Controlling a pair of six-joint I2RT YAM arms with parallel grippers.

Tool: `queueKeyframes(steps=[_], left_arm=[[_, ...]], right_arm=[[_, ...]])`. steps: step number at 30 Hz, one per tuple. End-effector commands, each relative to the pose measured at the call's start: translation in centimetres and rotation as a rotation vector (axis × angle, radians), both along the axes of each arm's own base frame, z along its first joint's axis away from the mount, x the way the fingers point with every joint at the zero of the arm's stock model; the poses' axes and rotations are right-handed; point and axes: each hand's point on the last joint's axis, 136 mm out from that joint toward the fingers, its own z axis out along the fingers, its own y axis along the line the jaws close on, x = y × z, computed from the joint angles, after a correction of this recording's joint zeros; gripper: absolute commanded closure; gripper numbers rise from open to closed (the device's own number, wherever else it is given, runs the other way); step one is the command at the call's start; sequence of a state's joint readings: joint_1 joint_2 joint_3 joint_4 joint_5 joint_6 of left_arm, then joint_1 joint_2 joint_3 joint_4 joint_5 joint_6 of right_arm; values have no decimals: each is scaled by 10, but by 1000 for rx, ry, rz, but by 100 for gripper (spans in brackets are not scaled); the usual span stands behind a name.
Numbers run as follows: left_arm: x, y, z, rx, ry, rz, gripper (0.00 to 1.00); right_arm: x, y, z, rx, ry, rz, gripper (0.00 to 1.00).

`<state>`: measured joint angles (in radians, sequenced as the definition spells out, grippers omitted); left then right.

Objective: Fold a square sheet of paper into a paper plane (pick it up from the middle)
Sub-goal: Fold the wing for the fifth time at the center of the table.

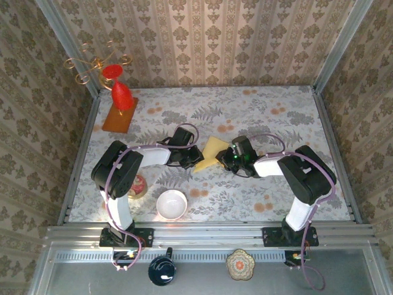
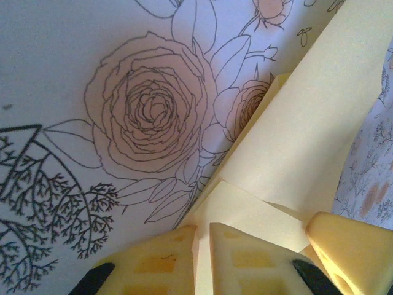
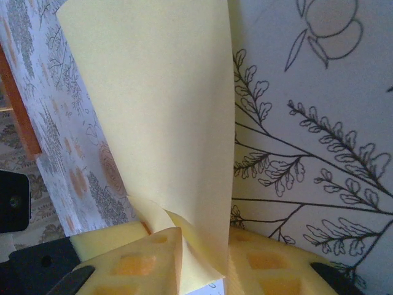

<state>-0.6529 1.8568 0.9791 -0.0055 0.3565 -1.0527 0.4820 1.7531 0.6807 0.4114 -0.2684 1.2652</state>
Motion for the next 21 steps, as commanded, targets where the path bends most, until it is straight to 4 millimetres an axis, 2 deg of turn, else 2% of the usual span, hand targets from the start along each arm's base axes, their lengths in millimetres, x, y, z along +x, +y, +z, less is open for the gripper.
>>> queueKeyframes(steps=[1, 7, 10, 17, 21], left_arm=[[-14, 12, -11, 37, 68, 11, 84], [-11, 12, -4, 32, 49, 8, 82], [-8, 14, 6, 30, 18, 2, 80], [0, 18, 35, 45, -112, -39, 70], [-1, 18, 47, 108, -230, -143, 64]], right_arm=[[6, 0, 7, 25, -35, -17, 77], [7, 2, 5, 33, -40, -10, 85], [7, 0, 7, 25, -46, -12, 89], [7, -9, 21, -11, -85, -21, 95], [5, -16, 32, -17, -90, -28, 96]])
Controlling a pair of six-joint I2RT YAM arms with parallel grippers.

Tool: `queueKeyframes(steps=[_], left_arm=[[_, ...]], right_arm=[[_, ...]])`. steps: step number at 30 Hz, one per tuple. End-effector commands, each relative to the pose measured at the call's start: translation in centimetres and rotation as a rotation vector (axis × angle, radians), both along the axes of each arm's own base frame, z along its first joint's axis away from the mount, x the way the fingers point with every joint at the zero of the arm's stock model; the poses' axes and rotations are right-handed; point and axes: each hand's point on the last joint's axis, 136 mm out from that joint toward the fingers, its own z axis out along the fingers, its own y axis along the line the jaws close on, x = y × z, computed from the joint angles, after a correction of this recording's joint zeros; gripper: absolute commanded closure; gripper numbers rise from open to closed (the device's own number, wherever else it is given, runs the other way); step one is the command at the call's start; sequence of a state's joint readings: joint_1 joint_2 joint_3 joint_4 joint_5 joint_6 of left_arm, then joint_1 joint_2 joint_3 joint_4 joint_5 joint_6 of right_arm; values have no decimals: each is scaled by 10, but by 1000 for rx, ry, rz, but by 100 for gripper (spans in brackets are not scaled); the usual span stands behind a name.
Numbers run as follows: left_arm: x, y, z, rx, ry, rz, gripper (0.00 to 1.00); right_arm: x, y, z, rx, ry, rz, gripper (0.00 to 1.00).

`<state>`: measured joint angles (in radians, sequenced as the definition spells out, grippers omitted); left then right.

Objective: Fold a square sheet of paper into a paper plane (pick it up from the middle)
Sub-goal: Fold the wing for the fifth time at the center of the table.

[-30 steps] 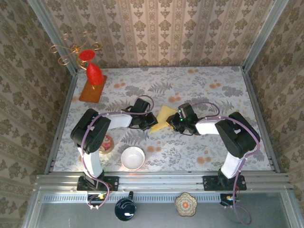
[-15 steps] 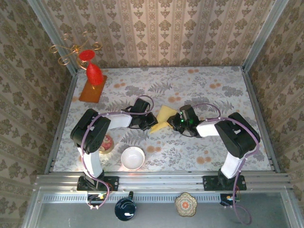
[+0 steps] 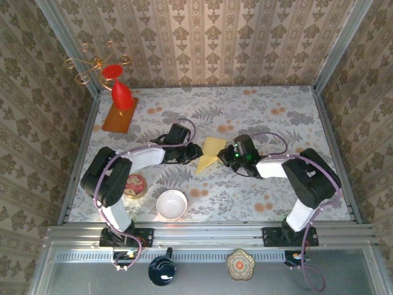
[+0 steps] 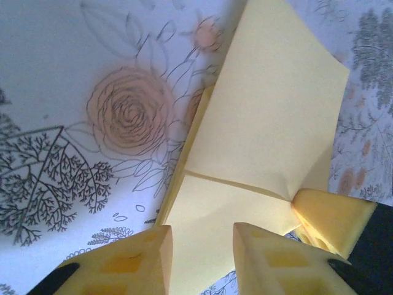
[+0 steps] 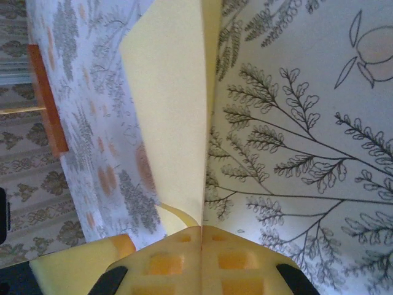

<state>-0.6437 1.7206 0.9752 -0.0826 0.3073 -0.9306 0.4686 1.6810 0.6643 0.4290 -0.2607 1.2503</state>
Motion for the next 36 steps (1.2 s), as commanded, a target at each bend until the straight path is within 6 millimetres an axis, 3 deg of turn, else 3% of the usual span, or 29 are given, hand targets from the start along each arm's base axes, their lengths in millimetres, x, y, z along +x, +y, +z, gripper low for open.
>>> queueKeyframes(steps=[1, 7, 12, 23, 29, 36], left_arm=[[-5, 6, 7, 109, -125, -114, 61], [-9, -8, 27, 251, -388, -334, 48], [-14, -30, 33, 277, -563, -478, 37], [-32, -74, 21, 302, -796, -659, 34], [-37, -81, 11, 313, -838, -717, 34], [-44, -90, 2, 316, -884, -787, 41]], right_arm=[[-3, -14, 8, -38, -9, -21, 96], [-13, -26, 14, -56, 48, -31, 98], [-14, -33, 25, -51, 39, -45, 98], [-12, -38, 27, -15, 75, -76, 98], [-12, -42, 27, -15, 98, -92, 98], [-12, -44, 26, -1, 112, -103, 98]])
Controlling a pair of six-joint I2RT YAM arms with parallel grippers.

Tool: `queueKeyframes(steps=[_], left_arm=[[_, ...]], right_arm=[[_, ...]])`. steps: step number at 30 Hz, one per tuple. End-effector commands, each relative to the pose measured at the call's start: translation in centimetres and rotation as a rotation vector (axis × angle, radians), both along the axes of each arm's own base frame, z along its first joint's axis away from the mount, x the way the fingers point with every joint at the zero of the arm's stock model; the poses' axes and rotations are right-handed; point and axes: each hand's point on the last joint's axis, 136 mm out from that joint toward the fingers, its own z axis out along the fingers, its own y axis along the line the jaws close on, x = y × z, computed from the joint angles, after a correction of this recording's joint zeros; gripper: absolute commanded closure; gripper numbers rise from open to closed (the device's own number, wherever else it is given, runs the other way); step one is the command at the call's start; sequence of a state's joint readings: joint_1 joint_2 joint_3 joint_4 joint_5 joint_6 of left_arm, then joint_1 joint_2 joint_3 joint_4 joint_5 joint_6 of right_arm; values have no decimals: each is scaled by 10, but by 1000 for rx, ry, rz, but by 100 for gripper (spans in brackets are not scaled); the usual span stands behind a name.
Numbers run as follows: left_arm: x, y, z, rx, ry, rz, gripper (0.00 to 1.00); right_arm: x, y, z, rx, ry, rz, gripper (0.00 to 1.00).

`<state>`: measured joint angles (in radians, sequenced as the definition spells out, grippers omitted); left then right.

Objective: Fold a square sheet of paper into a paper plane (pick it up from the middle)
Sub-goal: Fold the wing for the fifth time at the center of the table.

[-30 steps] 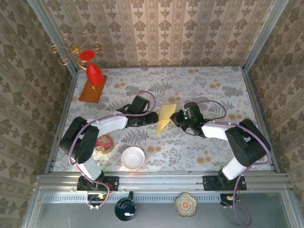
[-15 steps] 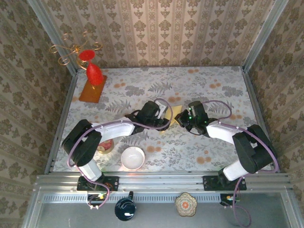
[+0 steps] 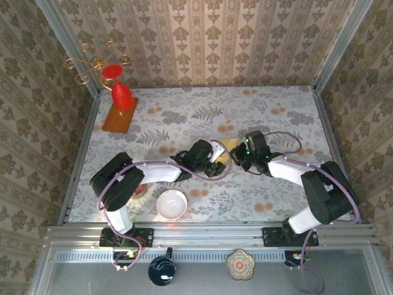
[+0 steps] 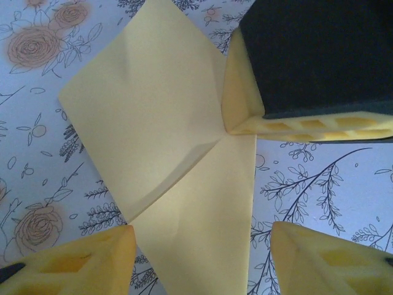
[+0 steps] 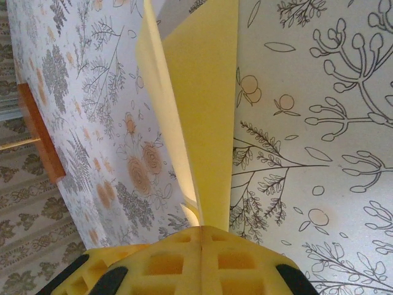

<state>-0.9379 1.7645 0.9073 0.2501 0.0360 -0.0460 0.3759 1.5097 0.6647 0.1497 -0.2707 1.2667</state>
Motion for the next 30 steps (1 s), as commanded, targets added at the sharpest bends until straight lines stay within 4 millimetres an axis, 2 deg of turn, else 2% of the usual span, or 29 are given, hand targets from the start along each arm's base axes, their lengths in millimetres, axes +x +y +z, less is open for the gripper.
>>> queueKeyframes(steps=[1, 8, 17, 26, 30], left_arm=[[-7, -9, -6, 18, -57, -70, 42], [-13, -14, -16, 20, -79, -97, 44], [-10, -11, -33, 47, -109, -92, 53], [-7, -10, -30, 33, -130, -71, 65], [-6, -9, -31, 33, -126, -63, 71]], right_arm=[[2, 1, 11, 31, 3, -12, 98], [4, -1, 12, 53, 5, -23, 98], [5, -2, 11, 73, 14, -36, 98], [3, -1, 5, 75, 36, -32, 97], [2, 0, 3, 73, 43, -28, 92]])
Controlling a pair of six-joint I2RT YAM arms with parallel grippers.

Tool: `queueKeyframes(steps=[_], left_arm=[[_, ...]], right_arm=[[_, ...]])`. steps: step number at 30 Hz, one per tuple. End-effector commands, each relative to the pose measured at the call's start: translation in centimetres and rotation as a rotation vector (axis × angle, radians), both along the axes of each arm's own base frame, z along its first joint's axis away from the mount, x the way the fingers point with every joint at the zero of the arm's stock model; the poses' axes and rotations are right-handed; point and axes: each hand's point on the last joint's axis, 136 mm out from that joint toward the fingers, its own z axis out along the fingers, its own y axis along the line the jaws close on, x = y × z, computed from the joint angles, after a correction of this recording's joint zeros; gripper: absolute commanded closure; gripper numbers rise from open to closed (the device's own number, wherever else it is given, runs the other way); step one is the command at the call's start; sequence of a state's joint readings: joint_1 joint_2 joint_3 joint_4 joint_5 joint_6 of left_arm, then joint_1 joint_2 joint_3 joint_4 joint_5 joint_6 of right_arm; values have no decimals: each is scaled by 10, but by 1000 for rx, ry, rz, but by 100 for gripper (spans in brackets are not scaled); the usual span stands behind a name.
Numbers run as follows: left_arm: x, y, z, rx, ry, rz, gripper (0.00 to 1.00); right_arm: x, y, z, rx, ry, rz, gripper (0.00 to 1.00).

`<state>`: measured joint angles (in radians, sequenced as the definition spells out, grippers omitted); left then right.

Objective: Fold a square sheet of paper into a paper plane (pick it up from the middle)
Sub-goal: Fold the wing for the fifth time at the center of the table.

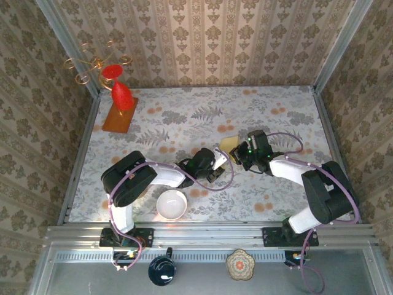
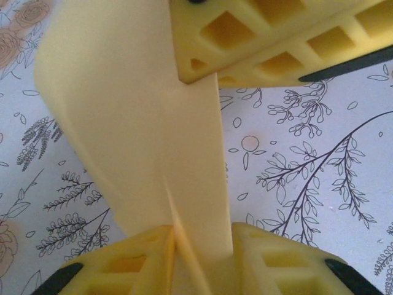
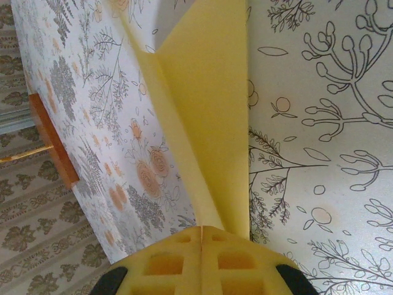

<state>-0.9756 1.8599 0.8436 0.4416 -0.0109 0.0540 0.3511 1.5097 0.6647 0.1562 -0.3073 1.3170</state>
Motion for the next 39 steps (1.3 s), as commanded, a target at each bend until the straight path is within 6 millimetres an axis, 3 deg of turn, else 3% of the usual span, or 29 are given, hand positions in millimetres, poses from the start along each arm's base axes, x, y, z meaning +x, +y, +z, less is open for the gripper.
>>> queueKeyframes(steps=[1, 8, 13, 20, 26, 39], left_arm=[[-1, -1, -1, -3, -17, 1, 72], [0, 2, -5, -12, 13, 12, 79], [-2, 4, -8, -22, 48, 11, 84], [-6, 8, -9, -90, 177, 14, 88], [-6, 13, -9, -204, 337, 51, 89], [-2, 17, -10, -368, 604, 136, 90]], right_arm=[[0, 2, 0, 18, 16, 6, 88], [1, -3, 3, -12, 7, 18, 59], [2, -17, 7, -41, -9, 9, 46], [-1, -44, 13, -115, -52, 8, 39], [-10, -58, 10, -243, -105, 105, 34], [-28, -46, -15, -298, -112, 308, 31]])
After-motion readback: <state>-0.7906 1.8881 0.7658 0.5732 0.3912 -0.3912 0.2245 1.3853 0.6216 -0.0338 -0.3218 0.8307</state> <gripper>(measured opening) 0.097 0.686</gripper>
